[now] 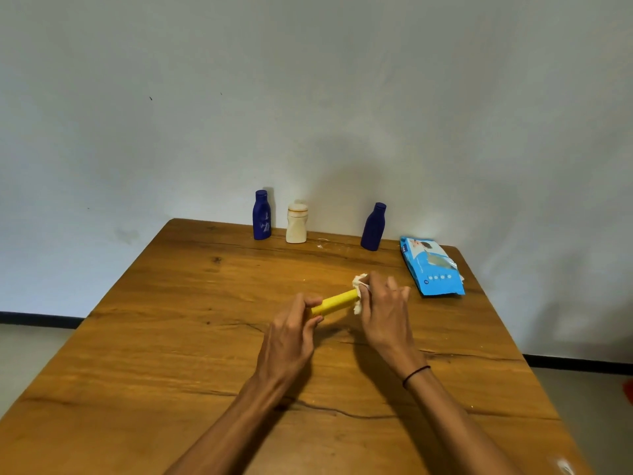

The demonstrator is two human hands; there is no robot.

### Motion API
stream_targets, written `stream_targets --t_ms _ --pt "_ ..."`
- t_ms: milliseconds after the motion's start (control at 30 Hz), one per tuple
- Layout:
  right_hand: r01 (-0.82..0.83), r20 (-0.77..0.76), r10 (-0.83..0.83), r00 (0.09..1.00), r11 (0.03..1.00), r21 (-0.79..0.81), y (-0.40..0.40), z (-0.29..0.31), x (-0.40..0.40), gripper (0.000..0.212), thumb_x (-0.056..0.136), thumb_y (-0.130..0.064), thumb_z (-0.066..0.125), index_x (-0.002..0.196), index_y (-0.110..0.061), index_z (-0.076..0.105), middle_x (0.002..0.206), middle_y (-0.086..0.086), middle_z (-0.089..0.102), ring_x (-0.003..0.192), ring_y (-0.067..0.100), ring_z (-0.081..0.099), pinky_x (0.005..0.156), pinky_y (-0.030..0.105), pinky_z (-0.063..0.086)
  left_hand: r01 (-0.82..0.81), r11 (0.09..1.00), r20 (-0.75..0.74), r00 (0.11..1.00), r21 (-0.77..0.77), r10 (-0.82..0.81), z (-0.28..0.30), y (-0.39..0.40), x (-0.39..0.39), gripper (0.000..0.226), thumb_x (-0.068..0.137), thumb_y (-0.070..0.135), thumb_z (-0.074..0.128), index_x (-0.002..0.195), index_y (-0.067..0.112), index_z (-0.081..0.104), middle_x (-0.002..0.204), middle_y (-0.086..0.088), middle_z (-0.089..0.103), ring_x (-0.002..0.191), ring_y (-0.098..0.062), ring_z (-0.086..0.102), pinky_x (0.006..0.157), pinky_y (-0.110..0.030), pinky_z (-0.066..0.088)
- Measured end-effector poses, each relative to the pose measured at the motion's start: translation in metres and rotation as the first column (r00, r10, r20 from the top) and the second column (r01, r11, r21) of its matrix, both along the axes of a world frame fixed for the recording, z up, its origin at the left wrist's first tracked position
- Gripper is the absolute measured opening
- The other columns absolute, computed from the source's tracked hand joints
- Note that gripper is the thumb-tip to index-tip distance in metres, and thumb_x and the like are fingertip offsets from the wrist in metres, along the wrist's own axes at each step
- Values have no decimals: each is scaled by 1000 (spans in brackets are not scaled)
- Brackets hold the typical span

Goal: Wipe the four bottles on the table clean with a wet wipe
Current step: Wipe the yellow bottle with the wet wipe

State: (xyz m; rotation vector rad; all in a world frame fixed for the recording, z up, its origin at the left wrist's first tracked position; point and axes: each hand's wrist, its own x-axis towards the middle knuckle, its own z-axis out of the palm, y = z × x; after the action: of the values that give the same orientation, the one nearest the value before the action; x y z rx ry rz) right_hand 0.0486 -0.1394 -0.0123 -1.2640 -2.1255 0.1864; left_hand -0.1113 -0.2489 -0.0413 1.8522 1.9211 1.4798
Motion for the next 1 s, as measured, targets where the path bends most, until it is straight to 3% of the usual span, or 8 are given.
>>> stream_targets --t_ms 233,400,467,667,767,833,900,1000 --pt "-274 -28 274 961 962 -10 -49 -3 -20 21 111 -30 40 125 -26 54 101 -6 48 87 9 38 78 32 39 -5 995 -188 982 98 23 -1 -5 -2 29 93 7 60 120 14 56 108 -6 67 92 -14 65 78 -27 60" --pt "-330 250 295 922 937 114 -17 -10 12 53 94 -36 66 143 -22 50 104 2 68 91 9 34 75 34 32 3 996 -234 972 88 18 -11 -6 -11 31 95 7 69 124 9 59 121 -10 65 103 -20 66 84 -34 61" --pt "-363 371 288 883 920 150 -10 -12 17 58 92 -42 64 144 -20 49 104 2 71 93 12 38 75 34 30 7 995 -235 972 96 16 -12 -6 -10 29 95 11 67 123 8 61 120 -10 66 103 -19 66 84 -33 62" --pt "-338 434 152 888 856 390 -4 -12 14 47 91 -46 74 125 -16 60 92 4 70 89 21 51 73 38 26 101 990 -135 987 98 -87 -4 -3 -12 26 98 19 66 123 13 61 120 -3 67 108 -11 66 86 -31 61" --pt "-296 375 104 921 813 502 -2 -13 16 51 88 -43 76 124 -10 60 91 8 70 88 23 51 73 38 27 86 996 188 978 19 -88 8 -4 -18 40 93 36 73 127 18 60 121 3 67 106 -7 70 81 -22 63" --pt "-264 351 71 933 801 537 0 -17 20 61 84 -45 78 128 -8 57 95 10 72 89 26 57 73 38 31 115 987 541 840 -116 -34 19 -5 -23 49 91 50 69 128 19 60 113 -6 75 92 -13 77 72 -25 64" --pt "-242 342 41 939 785 570 0 -21 23 61 87 -45 72 131 -7 55 96 11 72 90 27 57 73 39 32 267 935 807 589 -232 32 29 -2 -21 57 87 57 67 125 14 65 98 -18 79 78 -21 77 67 -29 64" --pt "-237 330 28 944 754 612 -2 -28 19 52 97 -41 64 134 -6 53 94 11 73 88 25 54 71 39 33 306 931 957 267 -198 116 35 3 -9 46 86 28 80 124 8 66 90 -24 77 68 -19 74 58 -23 63"
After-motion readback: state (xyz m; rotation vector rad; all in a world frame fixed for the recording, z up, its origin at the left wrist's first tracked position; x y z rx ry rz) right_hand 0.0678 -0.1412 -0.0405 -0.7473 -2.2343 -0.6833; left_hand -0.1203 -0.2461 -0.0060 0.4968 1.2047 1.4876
